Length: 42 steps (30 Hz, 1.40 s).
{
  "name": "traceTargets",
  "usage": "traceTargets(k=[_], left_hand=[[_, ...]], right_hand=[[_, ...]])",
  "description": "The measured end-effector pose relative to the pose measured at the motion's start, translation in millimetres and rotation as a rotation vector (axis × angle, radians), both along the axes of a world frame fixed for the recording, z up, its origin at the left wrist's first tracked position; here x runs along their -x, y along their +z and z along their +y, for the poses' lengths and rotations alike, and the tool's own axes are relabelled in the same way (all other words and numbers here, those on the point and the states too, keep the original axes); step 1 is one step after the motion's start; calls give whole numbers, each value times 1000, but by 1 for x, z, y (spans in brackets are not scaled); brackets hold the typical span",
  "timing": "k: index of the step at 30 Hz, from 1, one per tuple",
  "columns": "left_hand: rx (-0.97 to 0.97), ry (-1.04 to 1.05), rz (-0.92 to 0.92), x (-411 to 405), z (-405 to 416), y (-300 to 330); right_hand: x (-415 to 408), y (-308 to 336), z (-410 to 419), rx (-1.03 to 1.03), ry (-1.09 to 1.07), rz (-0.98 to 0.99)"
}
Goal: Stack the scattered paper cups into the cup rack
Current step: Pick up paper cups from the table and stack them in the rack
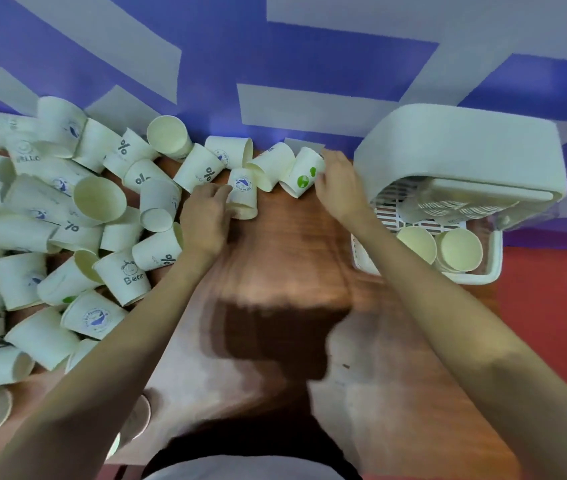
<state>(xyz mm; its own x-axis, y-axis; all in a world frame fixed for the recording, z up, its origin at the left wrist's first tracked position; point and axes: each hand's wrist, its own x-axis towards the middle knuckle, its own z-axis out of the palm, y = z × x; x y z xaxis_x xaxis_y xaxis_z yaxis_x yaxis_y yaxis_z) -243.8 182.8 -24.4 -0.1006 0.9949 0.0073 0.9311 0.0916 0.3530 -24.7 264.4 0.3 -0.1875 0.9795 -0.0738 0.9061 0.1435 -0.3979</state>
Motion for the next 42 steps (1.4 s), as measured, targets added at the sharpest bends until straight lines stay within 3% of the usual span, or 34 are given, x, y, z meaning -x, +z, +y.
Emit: traceTargets(k=[10,14,20,25,31,42], left_hand=[[-49,14,-99,7,7,-9],[-75,0,-107,6,9,-6],[-127,58,-133,1,3,10],[-168,138,-327,-22,-25,33],[-146,31,-488,-65,-54,58],[-115,-228,-525,-183,-40,96]], right_hand=[[22,-22,32,110,-119,-60],[25,-19,21,100,-147,99],[17,3,-18,-108,-101,240],[-14,22,-71,-260,30,260],[-73,47,-139,-387,79,261],[-185,62,-170,-574,-276,240]])
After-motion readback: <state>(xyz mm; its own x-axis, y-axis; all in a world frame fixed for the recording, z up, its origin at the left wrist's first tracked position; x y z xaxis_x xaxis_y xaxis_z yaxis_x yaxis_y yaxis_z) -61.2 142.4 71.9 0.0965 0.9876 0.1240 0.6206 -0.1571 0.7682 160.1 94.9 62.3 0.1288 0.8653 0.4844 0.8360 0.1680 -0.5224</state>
